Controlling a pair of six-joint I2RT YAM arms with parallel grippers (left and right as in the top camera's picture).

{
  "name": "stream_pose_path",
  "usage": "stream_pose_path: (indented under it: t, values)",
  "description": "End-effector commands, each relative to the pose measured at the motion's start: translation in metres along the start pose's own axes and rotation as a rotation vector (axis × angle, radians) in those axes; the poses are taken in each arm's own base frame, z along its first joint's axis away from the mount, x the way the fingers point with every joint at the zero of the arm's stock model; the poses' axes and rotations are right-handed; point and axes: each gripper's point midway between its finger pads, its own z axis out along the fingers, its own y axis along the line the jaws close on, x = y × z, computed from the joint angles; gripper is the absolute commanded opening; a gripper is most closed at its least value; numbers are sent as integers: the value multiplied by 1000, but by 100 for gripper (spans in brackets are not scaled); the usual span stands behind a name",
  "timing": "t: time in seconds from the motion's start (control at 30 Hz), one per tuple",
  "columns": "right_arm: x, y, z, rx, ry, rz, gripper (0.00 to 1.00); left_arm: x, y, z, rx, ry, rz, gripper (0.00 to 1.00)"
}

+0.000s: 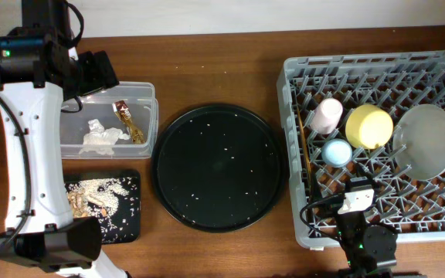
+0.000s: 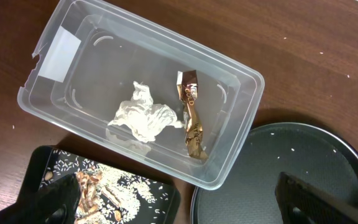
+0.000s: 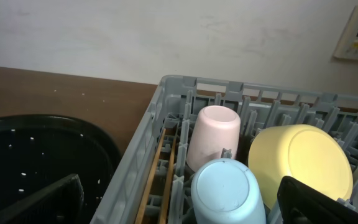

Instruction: Sort waste into correct bins and load items into the dishwasher rack

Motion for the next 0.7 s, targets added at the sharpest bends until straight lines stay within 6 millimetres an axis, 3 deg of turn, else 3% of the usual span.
stream_pose_path:
  t: [0.0, 0.27, 0.37, 0.4, 0.47, 0.53, 0.6, 0.67]
  values:
    - [2, 4, 0, -19, -1, 4, 98, -1, 3, 1, -13, 0, -10, 100]
    - [2, 4, 0, -19, -1, 4, 98, -1, 3, 1, -12, -1, -9, 100]
    - [2, 4, 0, -19, -1, 4, 98, 0, 8, -45, 23, -104, -21, 100]
    - [2, 4, 0, -19, -1, 4, 98, 5, 13, -78, 47, -176, -29, 100]
    - [2, 4, 0, -19, -1, 4, 98, 24, 25, -132, 87, -293, -43, 100]
    - [2, 4, 0, -19, -1, 4, 98, 58, 39, -166, 115, -361, -49, 100]
    - [2, 4, 0, -19, -1, 4, 98, 106, 49, -182, 176, -416, -50, 100]
    - [2, 4, 0, -19, -1, 4, 98, 142, 58, -174, 217, -468, -102, 100]
